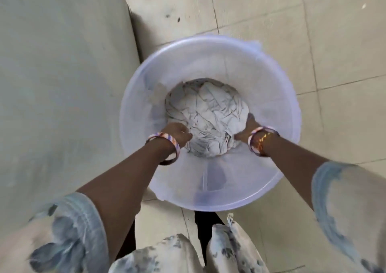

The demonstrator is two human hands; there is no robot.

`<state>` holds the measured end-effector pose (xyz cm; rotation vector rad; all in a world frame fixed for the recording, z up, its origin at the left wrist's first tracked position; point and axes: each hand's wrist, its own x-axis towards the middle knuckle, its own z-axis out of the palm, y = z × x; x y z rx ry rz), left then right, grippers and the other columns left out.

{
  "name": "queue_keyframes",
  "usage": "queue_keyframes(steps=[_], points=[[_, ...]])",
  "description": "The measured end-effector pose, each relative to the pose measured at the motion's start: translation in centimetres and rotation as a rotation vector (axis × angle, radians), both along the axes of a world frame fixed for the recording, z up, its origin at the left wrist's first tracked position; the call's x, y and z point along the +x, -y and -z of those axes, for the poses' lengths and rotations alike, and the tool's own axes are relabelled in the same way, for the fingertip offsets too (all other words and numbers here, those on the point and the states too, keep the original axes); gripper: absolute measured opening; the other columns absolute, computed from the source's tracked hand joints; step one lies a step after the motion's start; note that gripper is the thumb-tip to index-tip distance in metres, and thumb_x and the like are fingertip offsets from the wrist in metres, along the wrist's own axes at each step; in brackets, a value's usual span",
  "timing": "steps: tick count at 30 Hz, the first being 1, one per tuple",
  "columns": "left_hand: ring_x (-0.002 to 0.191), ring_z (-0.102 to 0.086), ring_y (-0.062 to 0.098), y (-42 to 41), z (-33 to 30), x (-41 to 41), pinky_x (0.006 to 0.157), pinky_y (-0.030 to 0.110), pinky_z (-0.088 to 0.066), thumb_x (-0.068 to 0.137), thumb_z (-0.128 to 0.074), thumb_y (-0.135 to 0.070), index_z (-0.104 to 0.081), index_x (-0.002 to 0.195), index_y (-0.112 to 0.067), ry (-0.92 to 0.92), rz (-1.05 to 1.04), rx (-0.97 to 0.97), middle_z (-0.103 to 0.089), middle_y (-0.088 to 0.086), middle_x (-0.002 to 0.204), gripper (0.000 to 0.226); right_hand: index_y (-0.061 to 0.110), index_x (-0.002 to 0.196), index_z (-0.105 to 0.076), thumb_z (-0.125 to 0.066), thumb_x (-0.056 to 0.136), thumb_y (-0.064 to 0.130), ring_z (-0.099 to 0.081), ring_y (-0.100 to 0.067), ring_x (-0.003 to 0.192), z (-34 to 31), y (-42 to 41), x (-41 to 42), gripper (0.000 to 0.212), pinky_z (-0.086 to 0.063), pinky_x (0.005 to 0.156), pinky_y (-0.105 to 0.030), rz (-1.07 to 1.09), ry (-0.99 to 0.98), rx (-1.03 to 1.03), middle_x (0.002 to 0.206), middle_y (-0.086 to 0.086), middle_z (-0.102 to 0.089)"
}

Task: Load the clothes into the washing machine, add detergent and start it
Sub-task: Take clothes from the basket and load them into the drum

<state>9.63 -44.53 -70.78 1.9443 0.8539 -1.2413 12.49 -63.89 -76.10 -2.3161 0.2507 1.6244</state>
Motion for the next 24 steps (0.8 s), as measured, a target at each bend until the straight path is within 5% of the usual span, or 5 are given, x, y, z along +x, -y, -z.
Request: queue_keyframes(steps=[4, 11, 15, 20, 24], points=[[0.116, -0.057, 0.032, 0.1, 3.4, -0.2, 0.101, 0.042, -0.047, 0.089, -0.055, -0.009, -0.059, 0.116, 0.002, 0.019, -0.059, -0.013, -0.059, 0.023, 0.123, 0.030, -0.016, 0.133, -0.032, -0.038, 0.099, 0.023, -0.036, -0.038, 0.133, 2.8, -1.8, 1.6, 0.052, -0.032, 0.105, -0.040, -0.232, -0.089, 0.003, 0.144, -0.029, -0.034], [0.113, -0.059, 0.030, -0.4, 3.3, -0.8, 0.099, 0.041, -0.048, 0.089, -0.056, -0.013, -0.060, 0.116, -0.004, -0.004, -0.082, -0.038, -0.061, 0.020, 0.121, 0.029, 0.004, 0.131, -0.046, -0.039, 0.094, 0.009, -0.042, -0.029, 0.131, 2.6, -1.8, 0.7, 0.038, -0.037, 0.105, -0.036, -0.571, 0.108, -0.098, 0.140, -0.013, -0.046], [0.096, -0.060, 0.026, -0.5, 0.4, -0.6, 0.087, 0.038, -0.052, 0.090, -0.056, -0.024, -0.062, 0.097, -0.011, 0.025, -0.229, -0.066, -0.063, 0.015, 0.110, 0.015, -0.003, 0.126, -0.049, -0.039, 0.095, 0.009, -0.048, -0.030, 0.124, -1.1, -3.0, 0.2, 0.035, -0.041, 0.099, -0.034, -0.132, 0.105, -0.042, 0.133, -0.021, -0.050], [0.120, -0.048, 0.033, -0.5, -4.2, 0.9, 0.077, 0.044, -0.049, 0.073, -0.065, -0.058, -0.034, 0.141, -0.020, -0.122, -0.631, -0.209, -0.043, 0.004, 0.137, 0.084, 0.010, 0.082, -0.063, -0.045, 0.090, 0.010, -0.060, -0.026, 0.090, -12.5, -5.1, -4.4, 0.019, -0.044, 0.079, -0.036, 0.164, 0.233, 0.490, 0.091, -0.018, -0.064], [0.117, -0.056, 0.031, 0.2, -8.6, 0.6, 0.095, 0.036, -0.048, 0.049, -0.083, -0.038, -0.047, 0.133, -0.008, -0.037, -0.173, -0.203, -0.055, 0.014, 0.132, 0.097, 0.018, 0.053, -0.042, -0.041, 0.072, 0.022, -0.042, -0.012, 0.058, -18.0, -6.2, -7.5, 0.019, -0.035, 0.059, -0.031, 0.261, 0.159, 0.679, 0.054, 0.006, -0.044]])
